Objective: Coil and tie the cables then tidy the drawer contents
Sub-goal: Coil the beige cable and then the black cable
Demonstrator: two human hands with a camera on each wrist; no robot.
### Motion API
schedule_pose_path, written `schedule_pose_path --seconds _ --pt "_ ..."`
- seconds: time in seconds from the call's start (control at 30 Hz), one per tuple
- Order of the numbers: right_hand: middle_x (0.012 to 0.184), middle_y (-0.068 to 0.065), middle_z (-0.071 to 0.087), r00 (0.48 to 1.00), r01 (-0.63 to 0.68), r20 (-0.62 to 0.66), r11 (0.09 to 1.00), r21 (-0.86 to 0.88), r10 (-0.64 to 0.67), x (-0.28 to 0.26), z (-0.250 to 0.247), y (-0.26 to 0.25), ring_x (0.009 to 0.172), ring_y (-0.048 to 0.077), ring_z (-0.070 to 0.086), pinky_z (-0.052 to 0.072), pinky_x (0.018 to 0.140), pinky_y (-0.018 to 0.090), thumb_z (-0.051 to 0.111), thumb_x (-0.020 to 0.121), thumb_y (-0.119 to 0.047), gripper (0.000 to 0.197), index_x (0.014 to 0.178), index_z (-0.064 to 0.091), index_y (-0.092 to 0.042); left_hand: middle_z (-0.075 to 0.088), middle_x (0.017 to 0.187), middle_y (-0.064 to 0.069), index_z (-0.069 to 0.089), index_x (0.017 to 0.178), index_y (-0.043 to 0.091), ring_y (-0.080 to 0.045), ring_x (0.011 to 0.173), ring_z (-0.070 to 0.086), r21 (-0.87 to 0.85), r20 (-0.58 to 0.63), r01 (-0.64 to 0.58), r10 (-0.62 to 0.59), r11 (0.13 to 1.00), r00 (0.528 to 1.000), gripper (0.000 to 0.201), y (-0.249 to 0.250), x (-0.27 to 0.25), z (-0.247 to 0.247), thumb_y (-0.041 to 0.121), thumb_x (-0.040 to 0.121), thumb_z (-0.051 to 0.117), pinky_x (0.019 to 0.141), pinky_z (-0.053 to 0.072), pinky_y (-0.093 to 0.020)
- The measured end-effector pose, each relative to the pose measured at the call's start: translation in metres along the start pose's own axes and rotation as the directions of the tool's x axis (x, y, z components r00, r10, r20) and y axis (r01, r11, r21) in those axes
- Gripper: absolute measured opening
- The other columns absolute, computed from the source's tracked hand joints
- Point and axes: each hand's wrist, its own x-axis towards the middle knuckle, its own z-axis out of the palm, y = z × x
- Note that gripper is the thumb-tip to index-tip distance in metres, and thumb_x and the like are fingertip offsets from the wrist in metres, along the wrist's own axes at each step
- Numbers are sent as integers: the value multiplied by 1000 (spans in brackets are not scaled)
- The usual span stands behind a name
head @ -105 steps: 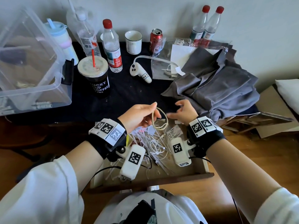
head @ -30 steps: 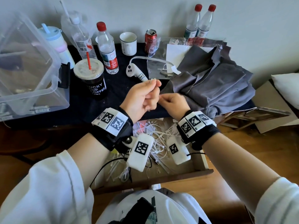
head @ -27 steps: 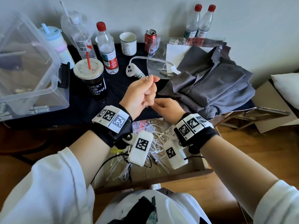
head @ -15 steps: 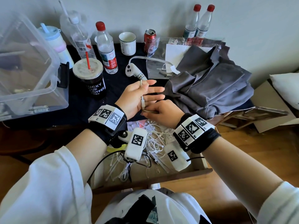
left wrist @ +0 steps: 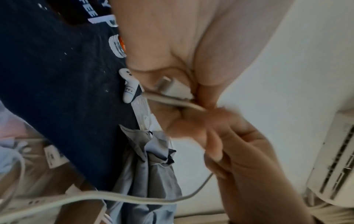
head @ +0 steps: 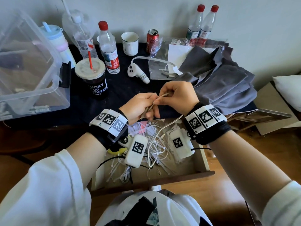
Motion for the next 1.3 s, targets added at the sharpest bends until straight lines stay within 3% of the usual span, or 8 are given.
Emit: schedule_pose_path --seconds 0.27,0.37,0.5,0.67,0.77,1.1,1.23,1.3 --pt "77 20 68 990 -15 -131 965 262 51 8 2 13 70 23 61 50 73 34 76 75 -17 12 70 68 -25 33 37 8 42 75 13 0 29 22 -251 176 91 -47 964 983 34 -2 -4 -6 26 101 25 31 21 -14" --pt "79 -3 71 997 -27 -55 956 292 45 6 15 18 78 7 63 52 79 32 63 88 -14 14 97 73 -11 31 37 12 46 81 15 1 30 24 -393 201 13 72 919 977 32 4 -3 -11 26 100 23 35 27 -15" --pt "47 -18 41 992 -77 121 911 405 30 -1 37 14 39 -3 37 31 45 8 45 97 -5 32 125 54 -15 34 40 11 53 109 6 -2 33 27 -481 96 -105 171 871 981 32 8 -1 -6 23 96 28 39 31 -15" --pt "39 -13 34 940 -248 326 859 448 102 -13 50 4 33 0 29 26 35 9 40 99 -4 30 89 58 -26 46 49 8 25 145 8 -1 39 37 -569 -155 -245 190 785 969 49 15 7 -2 20 98 31 45 33 -13" --pt "45 -17 49 918 -166 391 960 223 68 -17 56 1 49 1 45 43 56 15 45 98 -16 27 115 62 -28 55 52 5 26 145 12 -3 44 47 -517 -243 -282 177 808 954 42 15 11 -8 12 103 25 50 43 -14" --pt "85 -4 69 957 81 289 982 -173 -28 -12 29 -15 77 14 56 47 73 30 63 86 -30 16 95 74 -21 72 77 -3 16 150 13 -8 66 69 -277 -190 -109 56 955 980 49 -1 6 -14 13 103 29 58 53 -18" --pt "66 -9 63 986 56 160 994 -99 -40 -9 18 -16 66 10 55 50 70 32 77 73 -28 7 74 72 -24 69 95 -2 43 133 6 -5 69 66 -155 -125 3 -23 988 992 34 -5 5 -13 12 102 31 61 54 -18" --pt "61 -13 60 996 44 81 998 -51 -40 -5 15 -14 64 4 56 49 69 29 80 67 -25 15 67 67 -31 71 74 -4 57 103 7 -7 54 62 -65 -64 44 -48 997 997 25 -4 2 -10 14 102 33 50 50 -17"
